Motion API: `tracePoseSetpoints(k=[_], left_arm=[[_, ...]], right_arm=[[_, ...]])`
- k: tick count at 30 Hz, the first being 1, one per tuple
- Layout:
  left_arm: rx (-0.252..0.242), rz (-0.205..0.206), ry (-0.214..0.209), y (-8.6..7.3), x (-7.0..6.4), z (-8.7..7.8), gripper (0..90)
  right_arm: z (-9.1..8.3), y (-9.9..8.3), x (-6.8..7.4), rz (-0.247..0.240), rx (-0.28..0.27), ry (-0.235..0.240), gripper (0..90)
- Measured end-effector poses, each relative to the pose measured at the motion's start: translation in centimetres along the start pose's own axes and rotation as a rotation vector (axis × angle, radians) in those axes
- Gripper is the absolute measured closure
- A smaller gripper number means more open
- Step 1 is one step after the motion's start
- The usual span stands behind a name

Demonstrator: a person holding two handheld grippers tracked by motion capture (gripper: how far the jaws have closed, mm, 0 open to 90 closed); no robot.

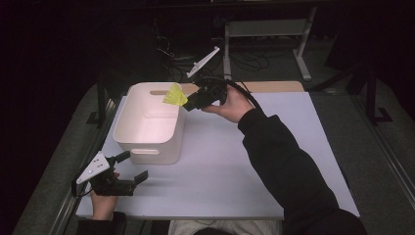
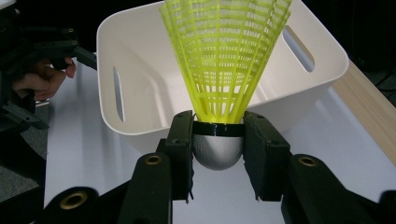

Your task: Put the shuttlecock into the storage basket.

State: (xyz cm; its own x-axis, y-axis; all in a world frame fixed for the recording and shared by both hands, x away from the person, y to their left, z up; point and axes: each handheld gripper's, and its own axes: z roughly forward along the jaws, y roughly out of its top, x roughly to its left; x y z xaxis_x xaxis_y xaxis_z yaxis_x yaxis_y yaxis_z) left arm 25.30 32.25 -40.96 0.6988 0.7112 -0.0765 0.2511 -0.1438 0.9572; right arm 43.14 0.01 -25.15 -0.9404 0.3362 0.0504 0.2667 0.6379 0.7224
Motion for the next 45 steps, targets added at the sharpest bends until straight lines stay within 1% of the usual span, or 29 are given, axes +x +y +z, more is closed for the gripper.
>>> tracePoseSetpoints(k=[12, 15, 23, 24, 25, 26, 27, 28, 34, 45], left_arm=[[-0.001, 0.002, -0.001, 0.0, 0.0, 0.0, 0.0], [-0.002, 0.003, -0.001, 0.0, 0.0, 0.0, 0.0], [-0.003, 0.001, -0.001, 0.0, 0.0, 0.0, 0.0], [-0.002, 0.002, -0.001, 0.0, 0.0, 0.0, 0.0], [-0.002, 0.002, -0.002, 0.0, 0.0, 0.0, 0.0], [-0.003, 0.001, -0.002, 0.0, 0.0, 0.0, 0.0], [-0.003, 0.000, -0.002, 0.0, 0.0, 0.0, 0.0], [-0.003, 0.000, -0.002, 0.0, 0.0, 0.0, 0.0], [-0.002, -0.001, -0.002, 0.0, 0.0, 0.0, 0.0], [-0.002, 0.000, -0.003, 0.0, 0.0, 0.0, 0.0]], right_arm=[[1.4, 1.6, 1.2, -0.031, 0.003, 0.033, 63.9], [1.7, 1.8, 1.4, -0.032, 0.005, 0.038, 63.9], [3.0, 2.6, 2.4, -0.053, 0.008, 0.066, 63.9], [3.4, 2.7, 2.7, -0.059, 0.012, 0.072, 63.9], [3.4, 2.7, 2.7, -0.059, 0.012, 0.072, 63.9], [3.9, 2.7, 2.8, -0.063, 0.020, 0.076, 63.9], [3.9, 2.7, 2.8, -0.063, 0.020, 0.076, 63.9], [4.3, 2.7, 3.0, -0.064, 0.021, 0.082, 63.9], [5.0, 2.6, 3.2, -0.065, 0.032, 0.091, 63.9], [6.5, 1.8, 3.4, -0.060, 0.039, 0.116, 63.8]])
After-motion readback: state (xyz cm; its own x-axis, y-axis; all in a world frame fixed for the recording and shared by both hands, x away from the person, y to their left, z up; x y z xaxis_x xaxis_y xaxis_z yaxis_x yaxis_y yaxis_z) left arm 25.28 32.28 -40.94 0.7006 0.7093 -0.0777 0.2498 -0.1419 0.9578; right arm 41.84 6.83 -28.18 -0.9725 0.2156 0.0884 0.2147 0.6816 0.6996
